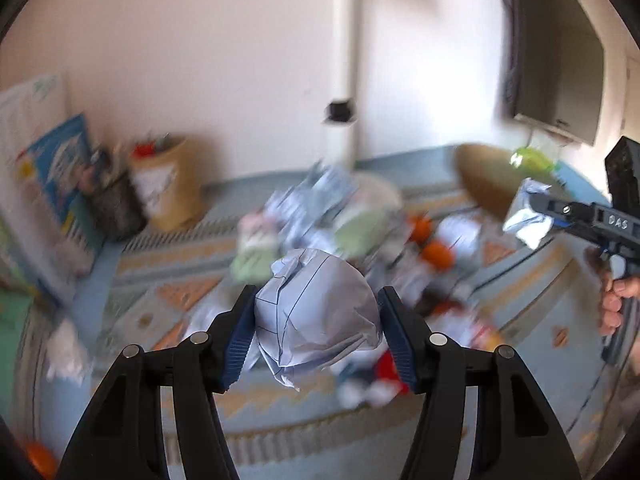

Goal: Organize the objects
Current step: 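Carry both paper balls over the woven bowl and open both tools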

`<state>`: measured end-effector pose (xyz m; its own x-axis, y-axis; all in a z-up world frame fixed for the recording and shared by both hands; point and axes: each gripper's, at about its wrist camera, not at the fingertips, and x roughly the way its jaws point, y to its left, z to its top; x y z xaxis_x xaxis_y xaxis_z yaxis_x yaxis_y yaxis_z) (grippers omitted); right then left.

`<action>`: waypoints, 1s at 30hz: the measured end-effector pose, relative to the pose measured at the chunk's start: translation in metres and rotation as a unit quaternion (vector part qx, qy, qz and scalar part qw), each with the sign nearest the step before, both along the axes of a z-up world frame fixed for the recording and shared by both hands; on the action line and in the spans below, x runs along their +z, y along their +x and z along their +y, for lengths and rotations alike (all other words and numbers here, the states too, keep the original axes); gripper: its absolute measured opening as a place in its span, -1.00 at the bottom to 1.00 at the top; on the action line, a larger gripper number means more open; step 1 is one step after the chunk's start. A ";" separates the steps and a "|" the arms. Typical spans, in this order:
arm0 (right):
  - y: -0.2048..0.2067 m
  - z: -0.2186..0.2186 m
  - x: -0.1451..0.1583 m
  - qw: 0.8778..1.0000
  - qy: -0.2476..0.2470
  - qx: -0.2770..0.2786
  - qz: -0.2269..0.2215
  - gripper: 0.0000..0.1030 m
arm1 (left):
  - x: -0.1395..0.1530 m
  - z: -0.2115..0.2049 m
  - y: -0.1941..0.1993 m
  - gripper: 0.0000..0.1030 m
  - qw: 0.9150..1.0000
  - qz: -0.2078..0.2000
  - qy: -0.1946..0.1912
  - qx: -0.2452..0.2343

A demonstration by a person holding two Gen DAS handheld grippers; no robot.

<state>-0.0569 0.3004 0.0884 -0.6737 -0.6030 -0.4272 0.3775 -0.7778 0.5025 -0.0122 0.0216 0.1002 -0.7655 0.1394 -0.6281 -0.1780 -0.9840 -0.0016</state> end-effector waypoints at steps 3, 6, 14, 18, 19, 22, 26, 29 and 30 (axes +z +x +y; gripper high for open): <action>-0.010 0.017 0.019 1.000 0.001 -0.010 0.011 -0.30 | 0.018 0.031 -0.021 0.12 0.999 0.012 -0.011 -0.028; -0.025 0.041 0.035 0.999 0.002 -0.038 0.009 -0.30 | 0.030 0.074 -0.046 0.13 0.997 0.018 -0.017 -0.068; -0.067 0.107 0.048 0.992 0.025 -0.121 -0.030 -0.30 | 0.033 0.193 -0.121 0.14 0.986 -0.005 -0.007 -0.166; -0.079 0.125 0.042 0.987 0.044 -0.148 -0.048 -0.30 | 0.018 0.243 -0.148 0.14 0.979 -0.028 -0.014 -0.200; -0.081 0.129 0.040 0.986 0.046 -0.153 -0.052 -0.30 | 0.014 0.253 -0.154 0.14 0.978 -0.035 -0.017 -0.207; -0.084 0.142 0.034 0.982 0.055 -0.170 -0.067 -0.29 | 0.001 0.276 -0.164 0.16 0.975 -0.050 -0.025 -0.215; -0.087 0.145 0.029 0.981 0.048 -0.172 -0.073 0.09 | -0.008 0.282 -0.167 0.74 0.972 -0.075 -0.010 -0.224; -0.089 0.155 0.023 0.976 0.015 -0.193 -0.097 1.00 | -0.012 0.285 -0.173 0.99 0.964 -0.113 0.012 -0.241; -0.091 0.157 0.021 0.975 0.001 -0.193 -0.108 1.00 | -0.010 0.282 -0.171 0.99 0.965 -0.109 0.012 -0.238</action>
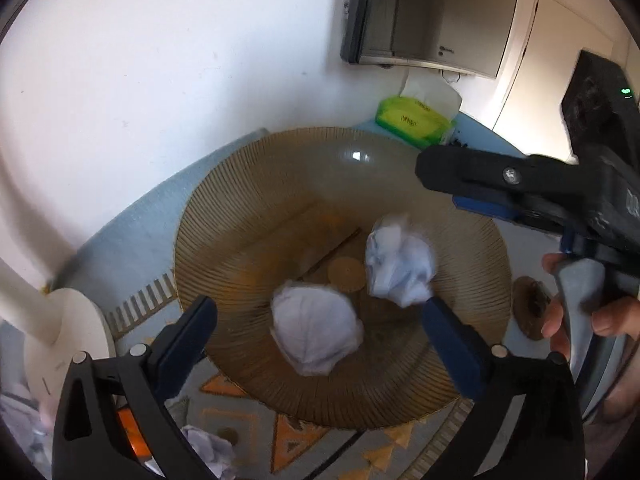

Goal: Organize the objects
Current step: 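Carry both paper balls over the woven bowl and open both tools, then grasp the orange snack bag with the right tool while the left tool grasps a paper ball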

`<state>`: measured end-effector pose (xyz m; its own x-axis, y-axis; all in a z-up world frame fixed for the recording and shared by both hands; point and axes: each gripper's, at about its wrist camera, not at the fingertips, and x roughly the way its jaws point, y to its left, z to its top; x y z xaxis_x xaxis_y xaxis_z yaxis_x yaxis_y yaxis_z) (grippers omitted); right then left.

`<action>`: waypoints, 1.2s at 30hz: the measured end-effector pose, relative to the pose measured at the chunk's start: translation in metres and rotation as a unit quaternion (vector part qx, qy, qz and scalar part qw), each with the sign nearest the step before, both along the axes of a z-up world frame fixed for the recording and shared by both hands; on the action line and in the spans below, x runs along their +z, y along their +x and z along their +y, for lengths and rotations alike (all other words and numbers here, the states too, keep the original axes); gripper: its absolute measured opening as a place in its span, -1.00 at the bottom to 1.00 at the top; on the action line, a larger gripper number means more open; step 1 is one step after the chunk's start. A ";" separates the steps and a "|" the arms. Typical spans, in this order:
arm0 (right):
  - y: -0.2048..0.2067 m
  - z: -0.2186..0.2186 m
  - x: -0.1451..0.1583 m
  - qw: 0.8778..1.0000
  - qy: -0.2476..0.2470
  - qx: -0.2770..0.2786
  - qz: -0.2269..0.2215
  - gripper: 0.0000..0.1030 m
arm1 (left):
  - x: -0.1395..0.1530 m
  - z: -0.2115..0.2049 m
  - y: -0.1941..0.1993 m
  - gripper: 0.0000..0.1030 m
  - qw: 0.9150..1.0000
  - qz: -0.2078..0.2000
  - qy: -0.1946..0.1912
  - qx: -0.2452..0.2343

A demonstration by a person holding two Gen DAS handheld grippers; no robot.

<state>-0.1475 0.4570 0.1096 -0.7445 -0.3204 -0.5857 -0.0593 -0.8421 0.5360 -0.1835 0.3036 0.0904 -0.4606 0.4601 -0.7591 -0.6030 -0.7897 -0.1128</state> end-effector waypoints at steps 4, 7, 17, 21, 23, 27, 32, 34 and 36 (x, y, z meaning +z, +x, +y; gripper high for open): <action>0.002 -0.006 0.004 1.000 -0.010 0.000 0.005 1.00 | 0.014 -0.023 0.014 0.99 0.999 0.029 0.003 0.014; 0.009 -0.014 0.017 1.000 -0.012 0.001 0.024 1.00 | 0.030 -0.043 0.024 0.99 0.999 0.045 0.002 0.028; 0.049 -0.083 0.070 0.993 0.023 0.060 0.099 1.00 | 0.083 -0.191 0.076 0.99 0.986 0.096 -0.052 0.127; 0.062 -0.121 0.060 0.989 0.027 0.112 0.096 1.00 | 0.083 -0.265 0.102 0.99 0.974 0.103 -0.067 0.189; 0.070 -0.144 0.045 0.987 0.035 0.131 0.083 1.00 | 0.074 -0.295 0.112 0.99 0.970 0.096 -0.067 0.213; 0.082 -0.178 0.007 0.983 0.057 0.167 0.044 1.00 | 0.037 -0.345 0.133 0.99 0.963 0.066 -0.069 0.251; 0.098 -0.217 -0.041 0.973 0.099 0.207 0.005 1.00 | -0.017 -0.373 0.141 0.99 0.960 0.026 -0.052 0.274; 0.101 -0.229 -0.057 0.969 0.124 0.213 -0.004 1.00 | -0.033 -0.379 0.141 0.99 0.959 0.011 -0.040 0.280; 0.101 -0.238 -0.073 0.965 0.140 0.219 -0.020 1.00 | -0.046 -0.380 0.137 0.99 0.958 0.000 -0.032 0.284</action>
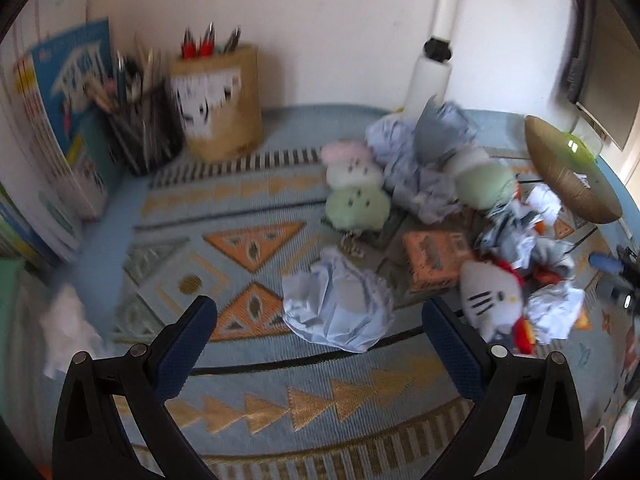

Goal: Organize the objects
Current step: 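Grasp the orange snack bag with the right tool while the left tool grasps a paper ball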

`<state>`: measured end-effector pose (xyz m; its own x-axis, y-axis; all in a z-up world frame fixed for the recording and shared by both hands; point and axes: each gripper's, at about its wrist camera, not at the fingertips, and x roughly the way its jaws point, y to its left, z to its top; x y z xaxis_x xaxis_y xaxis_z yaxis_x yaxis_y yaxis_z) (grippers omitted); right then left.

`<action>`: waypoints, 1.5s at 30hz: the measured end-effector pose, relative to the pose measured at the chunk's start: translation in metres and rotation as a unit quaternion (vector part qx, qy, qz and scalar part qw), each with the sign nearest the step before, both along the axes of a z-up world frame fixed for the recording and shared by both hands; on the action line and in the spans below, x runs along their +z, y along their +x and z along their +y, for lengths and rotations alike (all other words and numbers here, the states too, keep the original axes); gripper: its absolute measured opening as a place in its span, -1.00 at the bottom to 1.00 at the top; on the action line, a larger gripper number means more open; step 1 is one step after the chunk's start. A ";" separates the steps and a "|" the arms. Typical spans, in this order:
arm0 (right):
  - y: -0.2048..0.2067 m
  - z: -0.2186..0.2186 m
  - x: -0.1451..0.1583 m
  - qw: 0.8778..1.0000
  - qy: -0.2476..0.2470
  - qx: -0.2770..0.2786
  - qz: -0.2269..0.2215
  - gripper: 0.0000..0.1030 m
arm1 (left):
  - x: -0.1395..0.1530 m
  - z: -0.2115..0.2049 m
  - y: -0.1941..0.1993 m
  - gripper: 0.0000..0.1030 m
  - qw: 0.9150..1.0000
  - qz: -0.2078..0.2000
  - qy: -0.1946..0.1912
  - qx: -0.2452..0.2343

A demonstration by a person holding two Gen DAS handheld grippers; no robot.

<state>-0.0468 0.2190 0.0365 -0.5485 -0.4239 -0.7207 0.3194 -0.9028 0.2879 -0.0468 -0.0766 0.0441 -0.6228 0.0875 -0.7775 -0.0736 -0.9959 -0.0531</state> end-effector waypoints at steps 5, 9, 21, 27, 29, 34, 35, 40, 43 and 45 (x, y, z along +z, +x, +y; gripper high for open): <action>-0.004 -0.009 -0.024 1.000 0.013 0.006 -0.012 1.00 | -0.027 0.000 -0.013 0.99 1.000 -0.018 0.012 0.001; -0.004 -0.018 -0.027 0.999 0.050 0.015 0.004 1.00 | -0.036 0.002 -0.015 0.99 1.000 -0.016 0.007 0.002; -0.005 -0.038 -0.030 0.991 0.131 0.006 0.012 0.91 | -0.035 0.028 -0.013 1.00 0.999 -0.024 -0.024 0.003; 0.001 -0.043 -0.028 0.990 0.138 0.014 0.021 0.63 | -0.034 0.035 -0.011 1.00 0.999 -0.024 -0.024 0.004; 0.005 -0.048 -0.025 0.990 0.135 0.030 0.033 0.15 | -0.033 0.040 -0.009 0.99 0.999 -0.023 -0.024 0.004; 0.014 -0.049 -0.016 0.991 0.106 0.060 0.054 -0.50 | -0.022 0.049 0.004 -0.04 1.000 0.009 0.003 -0.002; 0.016 -0.046 -0.013 0.992 0.093 0.060 0.059 -0.50 | -0.021 0.052 0.005 -0.04 1.000 0.011 -0.004 0.003; 0.031 -0.038 0.002 0.990 0.024 0.092 0.103 -0.50 | -0.007 0.068 0.019 -0.04 0.999 0.053 -0.008 0.009; 0.038 -0.041 0.007 0.987 0.026 0.094 0.126 -0.50 | -0.004 0.061 0.026 -0.02 0.997 0.073 -0.004 0.016; 0.043 -0.044 0.009 0.985 0.032 0.096 0.137 -0.50 | -0.003 0.060 0.030 -0.02 0.997 0.078 -0.010 0.021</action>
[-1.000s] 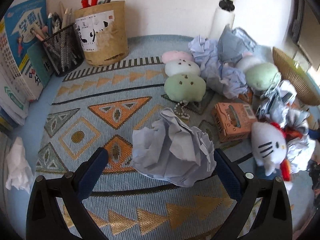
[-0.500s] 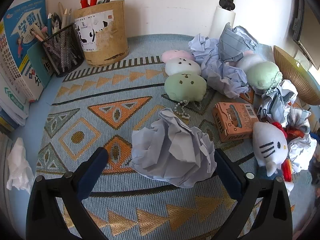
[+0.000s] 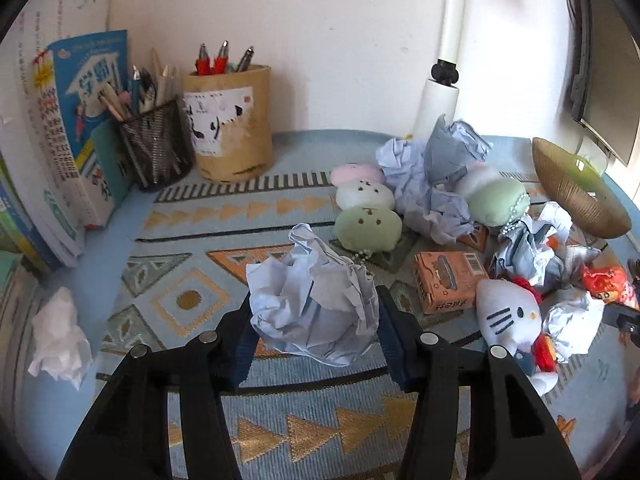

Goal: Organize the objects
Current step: 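Grasp the orange snack bag with the right tool while the left tool grasps a paper ball, then carry the snack bag and paper ball to the woven bowl and release both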

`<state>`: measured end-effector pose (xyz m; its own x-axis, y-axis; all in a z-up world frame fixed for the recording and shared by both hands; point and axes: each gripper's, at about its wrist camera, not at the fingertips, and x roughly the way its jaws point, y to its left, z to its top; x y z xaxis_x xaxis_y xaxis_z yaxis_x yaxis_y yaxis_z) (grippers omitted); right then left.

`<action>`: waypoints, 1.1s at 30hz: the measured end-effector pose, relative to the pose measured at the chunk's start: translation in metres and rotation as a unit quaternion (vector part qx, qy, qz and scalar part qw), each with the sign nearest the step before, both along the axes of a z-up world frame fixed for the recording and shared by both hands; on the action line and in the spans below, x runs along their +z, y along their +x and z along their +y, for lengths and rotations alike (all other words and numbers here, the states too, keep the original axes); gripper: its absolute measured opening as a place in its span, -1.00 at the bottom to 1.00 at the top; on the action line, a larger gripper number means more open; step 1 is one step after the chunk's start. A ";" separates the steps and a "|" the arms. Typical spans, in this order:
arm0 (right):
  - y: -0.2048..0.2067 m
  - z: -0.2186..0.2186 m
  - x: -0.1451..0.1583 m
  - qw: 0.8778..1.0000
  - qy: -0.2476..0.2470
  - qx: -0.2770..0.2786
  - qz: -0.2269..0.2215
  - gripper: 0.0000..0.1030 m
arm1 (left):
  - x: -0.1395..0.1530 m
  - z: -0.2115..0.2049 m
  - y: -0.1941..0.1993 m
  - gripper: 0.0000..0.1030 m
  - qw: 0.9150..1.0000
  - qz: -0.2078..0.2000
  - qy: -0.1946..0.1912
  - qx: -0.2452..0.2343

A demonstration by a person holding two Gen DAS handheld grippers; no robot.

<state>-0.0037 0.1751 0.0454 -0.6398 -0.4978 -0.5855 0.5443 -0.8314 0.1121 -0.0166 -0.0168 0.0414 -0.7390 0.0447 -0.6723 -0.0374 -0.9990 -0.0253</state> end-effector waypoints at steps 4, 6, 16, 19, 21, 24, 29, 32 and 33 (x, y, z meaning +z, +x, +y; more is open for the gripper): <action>0.012 -0.001 0.005 1.000 -0.004 0.009 0.029 -0.50 | 0.002 -0.022 -0.002 0.00 1.000 0.003 -0.012 -0.008; 0.009 0.004 0.006 0.999 -0.013 0.010 0.038 -0.50 | -0.001 -0.031 -0.011 0.00 1.000 0.006 -0.016 -0.011; 0.012 0.022 0.011 0.997 -0.060 -0.004 0.044 -0.50 | -0.002 -0.039 -0.013 0.01 1.000 0.010 -0.008 -0.007; 0.011 0.026 0.011 0.997 -0.069 -0.008 0.042 -0.50 | -0.003 -0.040 -0.013 0.01 1.000 0.010 -0.008 -0.004; 0.012 0.027 0.011 0.996 -0.074 -0.009 0.041 -0.50 | -0.003 -0.040 -0.013 0.01 1.000 0.009 -0.010 -0.005; 0.011 0.031 0.011 0.996 -0.081 -0.010 0.038 -0.50 | -0.004 -0.039 -0.015 0.01 1.000 0.005 -0.015 -0.005; 0.012 0.034 0.012 0.995 -0.087 -0.015 0.037 -0.50 | -0.005 -0.039 -0.016 0.02 1.000 0.003 -0.019 -0.004; 0.012 0.034 0.013 0.995 -0.089 -0.016 0.037 -0.50 | -0.005 -0.039 -0.016 0.02 1.000 0.002 -0.021 -0.003; 0.011 0.035 0.013 0.995 -0.089 -0.016 0.037 -0.50 | -0.005 -0.039 -0.016 0.02 1.000 0.002 -0.021 -0.004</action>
<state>0.0076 0.2100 0.0580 -0.6947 -0.5682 -0.4410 0.5301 -0.8189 0.2201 -0.0329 -0.0553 0.0360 -0.7411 0.0214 -0.6710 -0.0446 -0.9989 0.0174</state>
